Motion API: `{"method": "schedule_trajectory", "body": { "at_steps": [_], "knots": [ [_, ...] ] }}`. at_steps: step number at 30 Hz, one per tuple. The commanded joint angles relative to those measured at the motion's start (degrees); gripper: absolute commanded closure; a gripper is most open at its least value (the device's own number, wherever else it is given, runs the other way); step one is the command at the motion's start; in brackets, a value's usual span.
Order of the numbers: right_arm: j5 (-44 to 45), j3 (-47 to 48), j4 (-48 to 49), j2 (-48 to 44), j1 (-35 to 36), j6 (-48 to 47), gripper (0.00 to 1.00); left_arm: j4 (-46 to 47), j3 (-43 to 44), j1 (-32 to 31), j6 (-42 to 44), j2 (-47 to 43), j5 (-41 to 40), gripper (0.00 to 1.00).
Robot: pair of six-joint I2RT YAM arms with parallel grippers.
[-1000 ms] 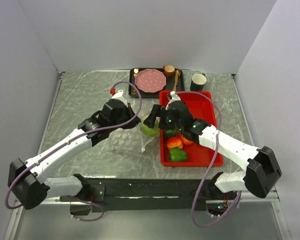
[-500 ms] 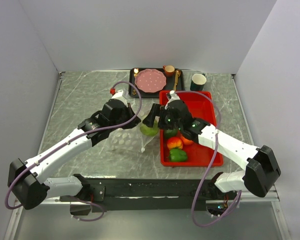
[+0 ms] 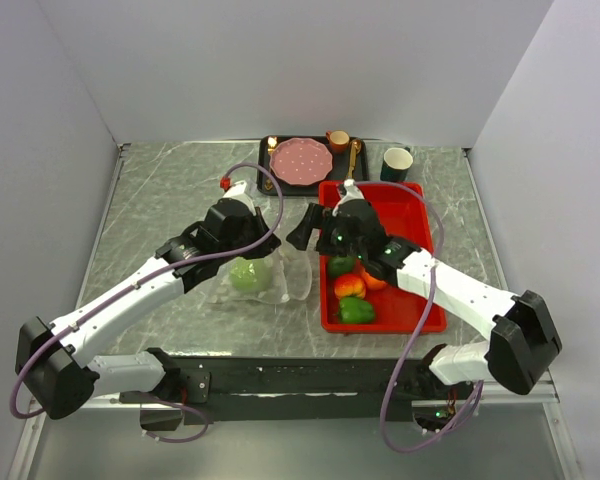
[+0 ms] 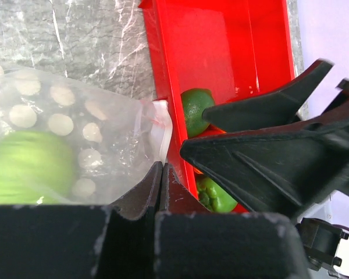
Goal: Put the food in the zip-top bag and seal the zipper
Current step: Place the fake vegetable in the zipper food storage bag, then pick up the fake fruit from the bin.
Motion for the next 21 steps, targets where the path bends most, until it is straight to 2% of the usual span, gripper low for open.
{"method": "schedule_trajectory", "body": {
  "at_steps": [1, 5, 8, 11, 13, 17, 21],
  "knots": [
    [2.07, -1.88, 4.43, -3.81, -0.85, 1.93, 0.00, 0.83, 0.91, -0.14, 0.94, -1.78, -1.09, 0.99],
    [9.81, 1.55, -6.62, -3.89, -0.94, 1.40, 0.00, 1.26, 0.12, -0.14, 0.15, -2.40, -2.14, 0.99],
    [13.40, -1.16, -6.74, -7.74, -1.02, 0.43, 0.00, 0.74, 0.12, -0.06, -0.64, -2.22, -3.02, 0.99],
    [17.71, -1.70, -12.09, -9.52, -3.04, 1.05, 0.00, -0.49, 0.74, -0.14, -0.99, -1.17, -4.25, 0.99],
    [17.91, -1.96, -16.47, -9.61, -5.50, 2.18, 0.00, -0.50, 0.91, -0.14, -0.73, -0.64, -3.91, 0.99],
    [12.64, -5.03, -19.22, -9.61, -14.54, 1.93, 0.00, 0.91, 0.39, -0.06, -0.38, -0.11, -3.03, 0.99],
    [13.60, -7.84, -20.19, -11.36, -15.96, 1.57, 0.00, 1.53, 0.38, -0.14, -0.38, 0.33, -2.67, 0.99]
  ]
}}
